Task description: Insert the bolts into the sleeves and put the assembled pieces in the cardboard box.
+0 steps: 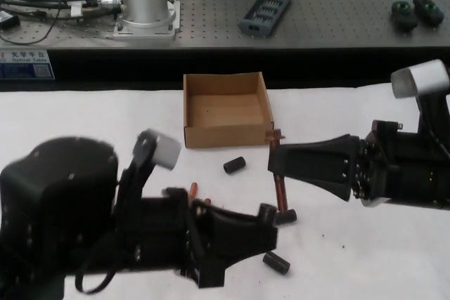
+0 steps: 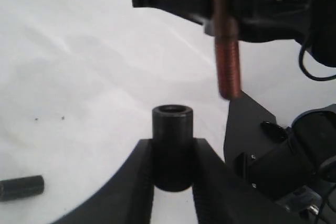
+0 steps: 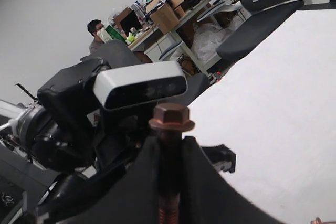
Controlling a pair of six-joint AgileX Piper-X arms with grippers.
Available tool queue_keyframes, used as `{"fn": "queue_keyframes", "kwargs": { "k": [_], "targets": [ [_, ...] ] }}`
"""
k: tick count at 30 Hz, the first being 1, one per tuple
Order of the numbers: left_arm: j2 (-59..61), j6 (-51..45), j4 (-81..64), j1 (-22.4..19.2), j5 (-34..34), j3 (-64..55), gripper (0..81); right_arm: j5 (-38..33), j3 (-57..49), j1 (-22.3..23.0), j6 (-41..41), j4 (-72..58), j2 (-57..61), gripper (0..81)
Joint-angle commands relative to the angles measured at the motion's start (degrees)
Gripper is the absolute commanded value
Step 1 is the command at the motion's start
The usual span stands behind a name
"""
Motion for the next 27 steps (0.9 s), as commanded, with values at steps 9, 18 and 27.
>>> {"fn": "queue_keyframes", "kwargs": {
  "k": [9, 18, 27],
  "targets": [
    [-0.04, -11.14, -23.35, -0.25, -11.18, 14.11, 3.9, 1.97, -0.18, 0.28, 3.63, -13.52, 10.75, 2.1],
    [-0.04, -11.43, -23.74, -0.25, -8.48, 14.12, 3.9, 4.98, -0.18, 0.28, 16.87, -34.28, 19.46, 2.1],
    [-0.04, -9.69, -22.42, -0.25, -5.03, 13.98, 2.2, 0.72, -0.18, 1.04, 20.30, -36.53, 19.70, 2.1]
  ]
}}
